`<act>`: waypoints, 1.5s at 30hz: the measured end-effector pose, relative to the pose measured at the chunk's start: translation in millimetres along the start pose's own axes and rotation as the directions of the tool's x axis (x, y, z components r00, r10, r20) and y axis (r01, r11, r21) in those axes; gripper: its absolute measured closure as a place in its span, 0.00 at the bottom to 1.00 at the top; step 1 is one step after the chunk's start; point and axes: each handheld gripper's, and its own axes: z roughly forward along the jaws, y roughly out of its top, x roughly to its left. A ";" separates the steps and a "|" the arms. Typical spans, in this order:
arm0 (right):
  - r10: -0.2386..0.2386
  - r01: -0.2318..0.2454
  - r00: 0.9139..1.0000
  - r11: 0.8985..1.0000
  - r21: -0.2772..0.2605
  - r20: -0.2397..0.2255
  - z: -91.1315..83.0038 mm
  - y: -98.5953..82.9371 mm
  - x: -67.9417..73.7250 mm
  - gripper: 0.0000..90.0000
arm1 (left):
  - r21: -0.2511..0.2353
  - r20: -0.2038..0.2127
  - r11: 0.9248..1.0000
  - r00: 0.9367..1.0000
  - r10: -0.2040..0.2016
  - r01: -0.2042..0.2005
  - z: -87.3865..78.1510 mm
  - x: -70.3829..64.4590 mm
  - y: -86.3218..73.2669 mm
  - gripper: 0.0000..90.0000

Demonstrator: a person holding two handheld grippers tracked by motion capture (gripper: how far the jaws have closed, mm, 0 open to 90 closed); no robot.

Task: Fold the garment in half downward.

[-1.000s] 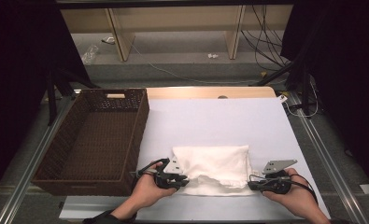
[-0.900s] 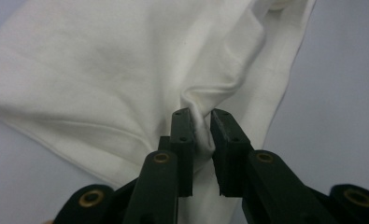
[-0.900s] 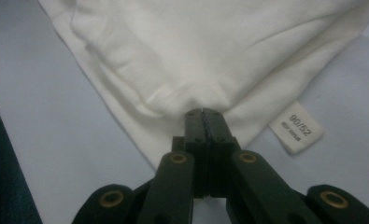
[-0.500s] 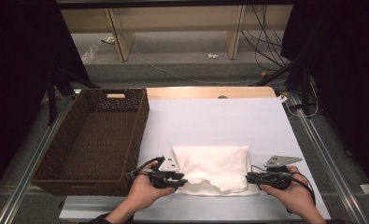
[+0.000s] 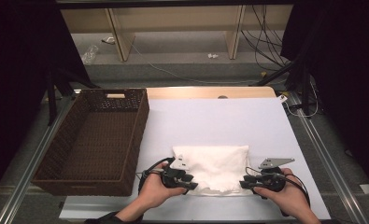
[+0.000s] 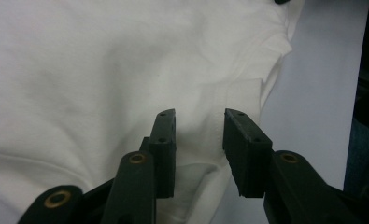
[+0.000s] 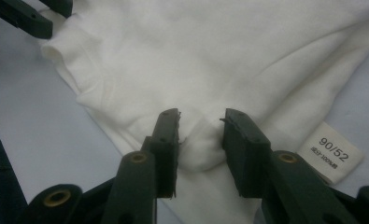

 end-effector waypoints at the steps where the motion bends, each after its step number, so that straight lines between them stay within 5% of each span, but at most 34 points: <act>1: 0.003 -0.003 1.000 1.000 0.005 -0.001 0.0 -0.3 -0.5 0.74 | 0.011 0.001 1.000 1.000 0.002 -0.002 2.0 0.2 0.2 0.73; 9: 0.005 -0.005 1.000 1.000 0.026 0.005 -1.1 -1.0 2.7 0.94 | 0.034 -0.003 0.999 1.000 -0.008 0.008 5.4 -1.0 -1.7 0.80; 20: -0.018 0.018 1.000 0.999 0.040 0.014 -4.3 -0.9 1.8 0.96 | 0.038 -0.009 0.999 1.000 -0.012 0.013 2.9 -0.1 -5.1 0.82; 27: 0.000 0.000 1.000 1.000 0.001 0.007 -5.4 -2.3 -1.4 0.84 | 0.017 -0.024 1.000 0.999 0.022 -0.022 2.5 -2.3 -6.4 0.80; 35: 0.006 0.004 0.999 0.983 -0.181 0.054 -10.7 0.3 -7.2 0.70 | -0.038 -0.048 0.999 0.999 0.020 -0.022 -7.8 -3.4 -5.5 0.70; 45: -0.053 0.071 0.994 0.976 -0.208 0.094 -7.8 1.9 -9.9 0.57 | -0.125 -0.057 0.992 0.998 -0.011 0.004 -21.7 -7.0 -8.2 0.44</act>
